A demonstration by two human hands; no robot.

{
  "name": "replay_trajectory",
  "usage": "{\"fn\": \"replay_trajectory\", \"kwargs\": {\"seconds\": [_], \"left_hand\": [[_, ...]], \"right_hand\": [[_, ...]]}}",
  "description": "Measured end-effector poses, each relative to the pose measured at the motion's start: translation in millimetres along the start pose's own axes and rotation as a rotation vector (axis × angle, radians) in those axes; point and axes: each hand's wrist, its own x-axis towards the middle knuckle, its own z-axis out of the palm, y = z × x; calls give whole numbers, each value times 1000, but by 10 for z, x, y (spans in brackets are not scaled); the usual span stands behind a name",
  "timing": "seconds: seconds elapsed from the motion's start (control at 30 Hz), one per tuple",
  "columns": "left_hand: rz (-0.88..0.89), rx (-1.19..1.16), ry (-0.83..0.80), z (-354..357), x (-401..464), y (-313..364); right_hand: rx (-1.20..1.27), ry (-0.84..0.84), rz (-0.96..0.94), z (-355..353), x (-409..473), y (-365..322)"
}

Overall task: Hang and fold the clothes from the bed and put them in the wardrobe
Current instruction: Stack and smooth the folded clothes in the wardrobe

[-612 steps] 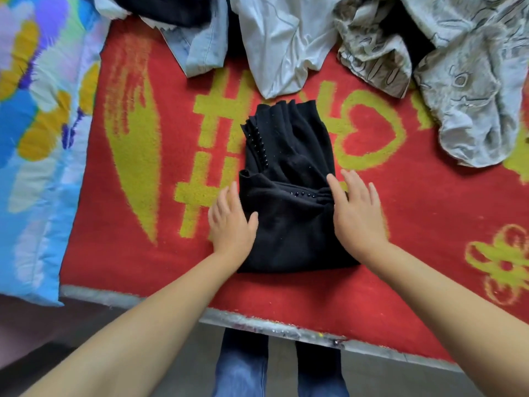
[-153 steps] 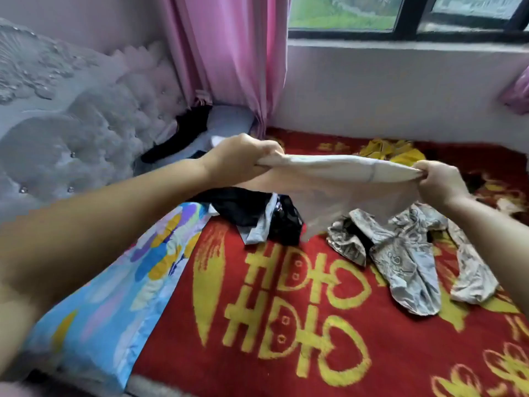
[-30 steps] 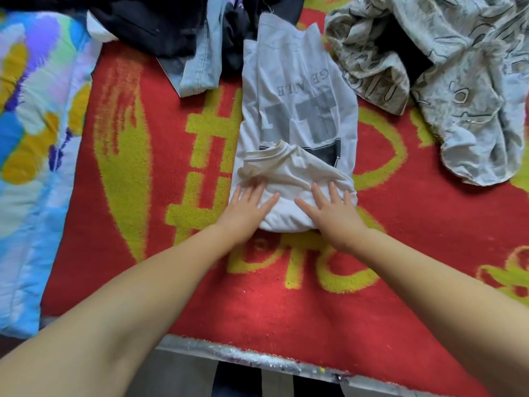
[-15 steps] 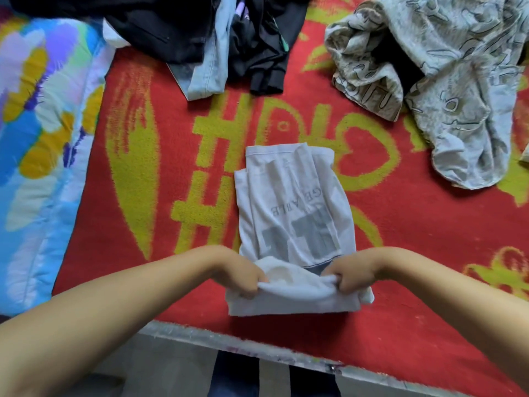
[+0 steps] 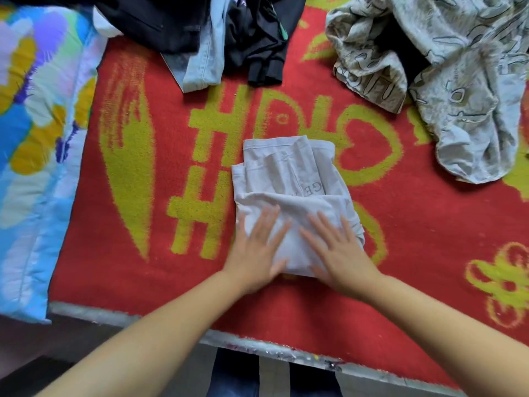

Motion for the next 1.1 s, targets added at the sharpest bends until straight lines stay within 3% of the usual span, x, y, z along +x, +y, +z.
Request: {"fn": "replay_trajectory", "kwargs": {"seconds": [0.03,0.13,0.27,0.37,0.43,0.53,0.6,0.63,0.8,0.93,1.03,1.1], "left_hand": [[42,-27,-99,68,-91,55],[-74,-42,-410,299,-246,14],[-85,76,-454,297,-198,-1],[-58,62,-460,132,-116,28],[-7,-34,-553,-45,-57,-23],[-3,-399,-830,-454,102,-175],[-6,-515,-990,-732,316,-367],[-35,-542,-994,-836,442,-488],[-396,-742,-590,-981,1014,-1025],[-557,-444,-241,-698,1219,-1012],[-405,-265,50,-460,1096,-675],[-264,-145,-16,-279,987,-363]], "right_hand": [[-34,-133,-28,46,-71,-45],[-79,-430,58,130,-116,15],[-129,-434,65,191,-79,46],[-28,-545,100,73,-27,-32],[85,-688,83,-100,36,-32],[380,-843,37,-568,207,108],[428,-919,52,-877,424,274],[404,-890,47,-987,554,375],[411,-411,307,-1030,1115,866],[327,-196,442,-674,1285,852],[116,-74,404,-380,1245,511],[76,-59,267,-193,1145,196]]}}
